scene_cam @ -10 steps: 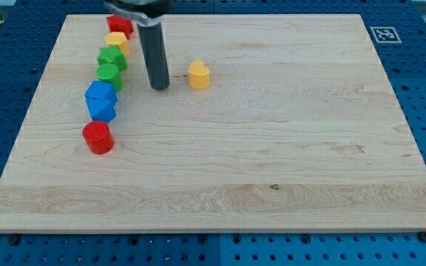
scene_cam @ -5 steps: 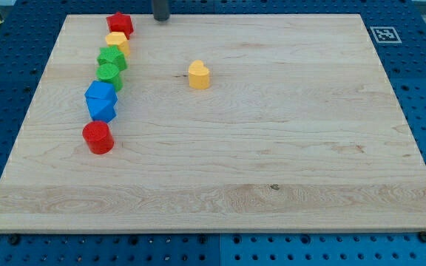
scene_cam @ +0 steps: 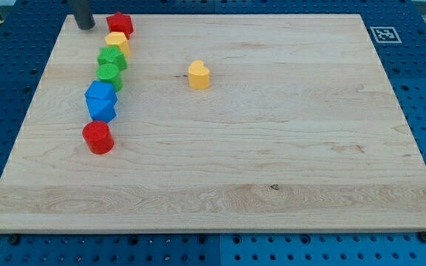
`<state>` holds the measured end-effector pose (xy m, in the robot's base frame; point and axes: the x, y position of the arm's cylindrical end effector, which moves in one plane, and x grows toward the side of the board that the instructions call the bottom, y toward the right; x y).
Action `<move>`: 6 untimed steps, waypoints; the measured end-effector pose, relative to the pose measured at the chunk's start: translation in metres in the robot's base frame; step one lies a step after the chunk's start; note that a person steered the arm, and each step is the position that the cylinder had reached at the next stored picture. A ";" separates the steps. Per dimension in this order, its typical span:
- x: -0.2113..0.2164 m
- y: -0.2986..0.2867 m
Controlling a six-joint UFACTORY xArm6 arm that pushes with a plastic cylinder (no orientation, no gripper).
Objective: Point your arm to yellow hexagon
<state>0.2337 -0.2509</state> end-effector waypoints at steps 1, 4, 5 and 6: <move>0.025 0.001; 0.053 0.037; 0.058 0.042; 0.057 0.066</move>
